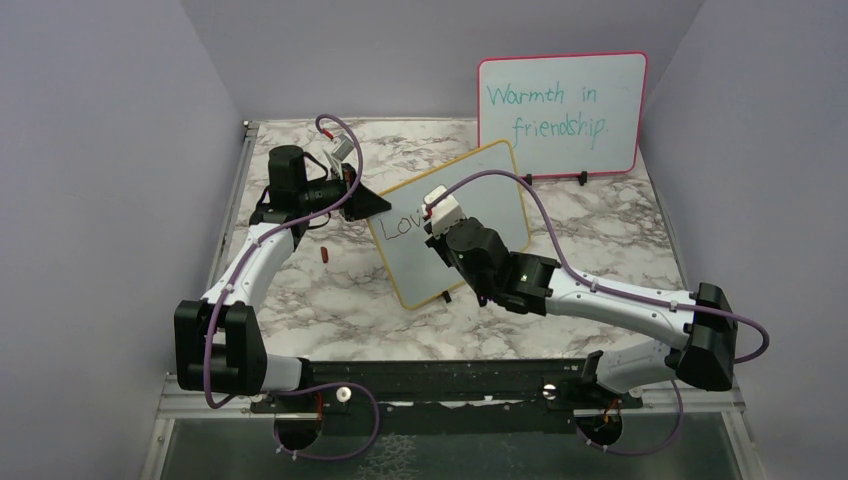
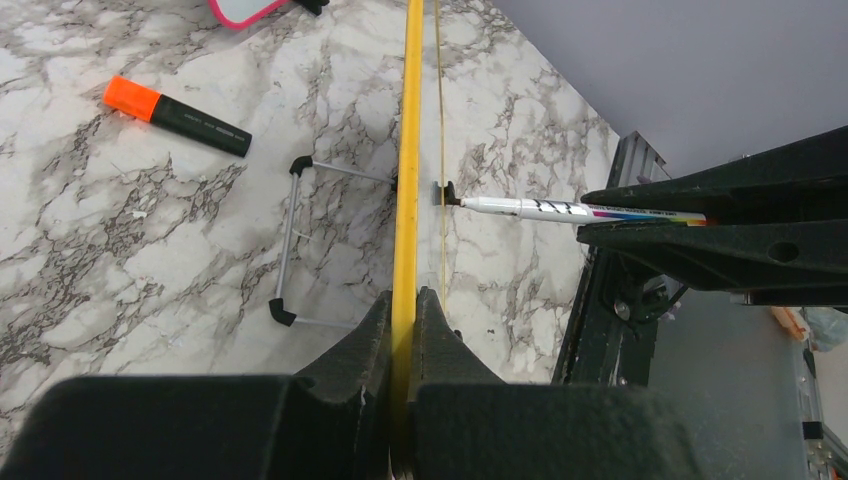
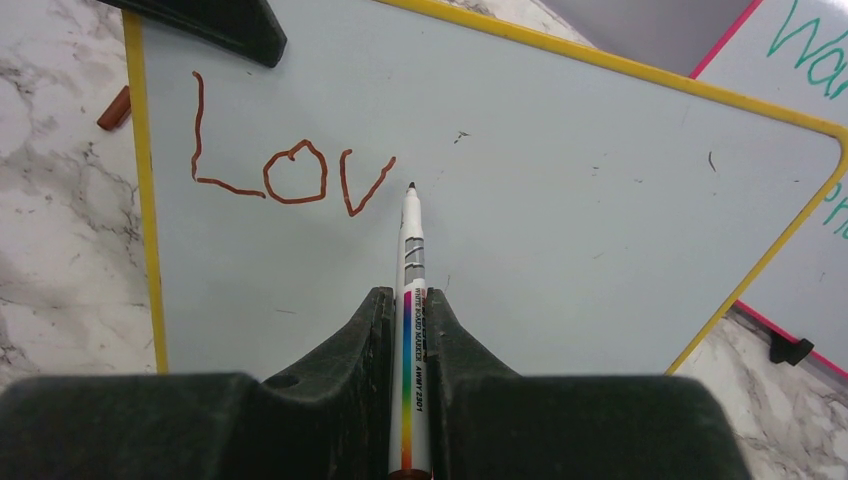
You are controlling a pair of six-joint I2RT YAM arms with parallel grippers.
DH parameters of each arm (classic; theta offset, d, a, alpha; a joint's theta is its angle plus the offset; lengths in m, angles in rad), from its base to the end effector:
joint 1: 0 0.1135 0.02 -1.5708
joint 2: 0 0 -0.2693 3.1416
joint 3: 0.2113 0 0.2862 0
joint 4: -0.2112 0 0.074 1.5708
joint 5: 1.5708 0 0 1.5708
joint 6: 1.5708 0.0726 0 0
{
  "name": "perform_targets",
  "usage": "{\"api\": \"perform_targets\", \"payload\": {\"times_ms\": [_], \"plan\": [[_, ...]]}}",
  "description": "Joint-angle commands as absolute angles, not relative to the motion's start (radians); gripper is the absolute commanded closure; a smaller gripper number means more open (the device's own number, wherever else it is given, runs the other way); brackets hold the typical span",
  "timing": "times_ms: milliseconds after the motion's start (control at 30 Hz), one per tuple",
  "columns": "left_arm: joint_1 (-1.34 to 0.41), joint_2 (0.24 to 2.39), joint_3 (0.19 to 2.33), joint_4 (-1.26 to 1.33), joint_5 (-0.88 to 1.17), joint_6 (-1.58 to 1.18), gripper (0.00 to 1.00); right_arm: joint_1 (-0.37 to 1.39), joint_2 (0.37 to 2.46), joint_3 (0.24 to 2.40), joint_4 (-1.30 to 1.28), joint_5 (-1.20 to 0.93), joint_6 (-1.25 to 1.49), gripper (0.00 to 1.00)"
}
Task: Write a sentence on the whiteboard
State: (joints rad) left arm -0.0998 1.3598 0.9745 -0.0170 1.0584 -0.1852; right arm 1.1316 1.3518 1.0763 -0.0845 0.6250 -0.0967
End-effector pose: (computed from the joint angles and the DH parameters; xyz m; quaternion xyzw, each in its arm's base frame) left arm 0.3383 -0.0975 0.2844 0.2475 0.7312 -0.4844 0.4115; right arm 0.1964 0.3181 0.3112 -0.3079 0.7403 0.0482 0.5957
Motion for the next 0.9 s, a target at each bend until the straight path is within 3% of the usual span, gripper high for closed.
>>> {"api": "perform_targets", "payload": {"times_ms": [0,867], "plan": [[-0.129,1.39,0.96,-0.106,1.006,-0.091,1.0,1.127,1.347,1.066,-0.096,0.608,-0.075,0.99],[-0.129,1.395,0.961,-0.106,1.006,-0.089,1.0,1.118,1.371,1.065,-0.096,0.577,-0.063,0.99]]}}
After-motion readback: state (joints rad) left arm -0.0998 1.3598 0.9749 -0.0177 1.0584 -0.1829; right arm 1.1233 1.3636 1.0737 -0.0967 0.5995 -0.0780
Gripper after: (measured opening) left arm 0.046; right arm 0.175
